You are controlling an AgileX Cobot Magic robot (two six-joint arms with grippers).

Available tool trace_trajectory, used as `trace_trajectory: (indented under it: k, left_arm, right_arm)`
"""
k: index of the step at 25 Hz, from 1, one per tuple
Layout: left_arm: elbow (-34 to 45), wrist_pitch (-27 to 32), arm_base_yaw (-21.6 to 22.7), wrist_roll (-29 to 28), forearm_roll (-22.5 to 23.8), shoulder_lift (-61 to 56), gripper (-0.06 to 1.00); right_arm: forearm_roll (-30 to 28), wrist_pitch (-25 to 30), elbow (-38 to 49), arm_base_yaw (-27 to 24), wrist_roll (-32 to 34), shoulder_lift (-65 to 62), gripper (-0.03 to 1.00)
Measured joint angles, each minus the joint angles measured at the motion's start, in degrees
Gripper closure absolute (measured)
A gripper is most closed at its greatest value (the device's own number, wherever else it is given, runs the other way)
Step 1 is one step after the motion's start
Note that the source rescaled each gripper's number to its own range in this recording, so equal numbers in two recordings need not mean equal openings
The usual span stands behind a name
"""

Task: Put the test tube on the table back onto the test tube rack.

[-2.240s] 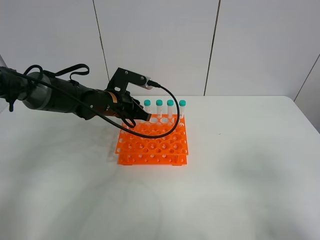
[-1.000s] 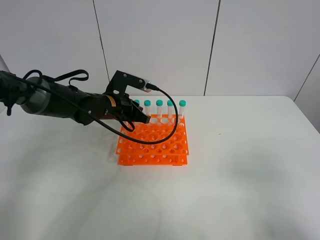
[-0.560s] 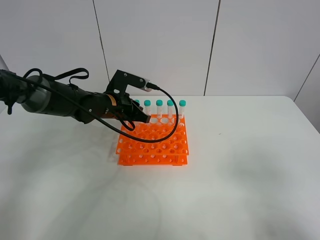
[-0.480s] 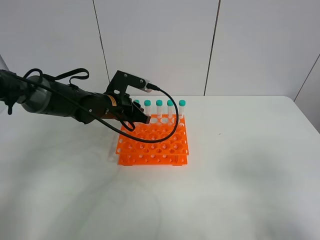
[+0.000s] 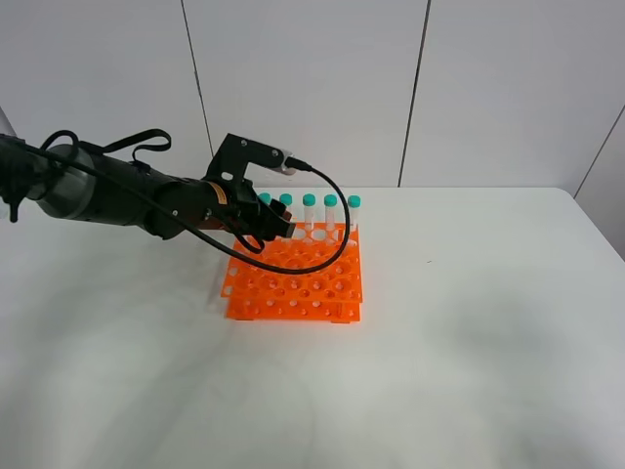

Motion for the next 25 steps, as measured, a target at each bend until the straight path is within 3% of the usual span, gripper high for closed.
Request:
trace_trajectory:
  k: [6,9,11,13,16,21,25]
  left_arm:
    - [0.0,0.66,0.0,-0.46,0.0,-6.26,0.32]
    - [0.0,4.41,0.87,-0.46,0.0,-10.2,0.3]
    - [-0.05,8.93,2.64,-0.48,0.0,-12.23,0.23]
    - [-0.6,15.69,4.85,-0.53,0.0,-13.42,0.1]
    - [-2.38,27.14,8.94,-0.84,-1.32,-13.27,-0.01]
    - [-6.55,44.59,16.47,0.87,-6.55,-9.74,-0.05]
    - [-9.5,54.55,20.25,2.4,-8.34,-6.73,-0.05]
  right_arm:
    - [0.0,0.0,0.0,0.0,0.0,0.0,-0.03]
    - [0.0,0.0,0.0,0.0,0.0,0.0,-0.03]
    - [-0.31,0.0,0.0,0.0,0.0,0.0,-0.03]
    - [0.0,0.0,0.0,0.0,0.0,0.0,-0.03]
    - [0.0,0.0,0.0,0.0,0.0,0.0,-0.03]
    - [0.0,0.0,0.0,0.0,0.0,0.0,-0.03]
    - [0.0,0.0,0.0,0.0,0.0,0.0,-0.03]
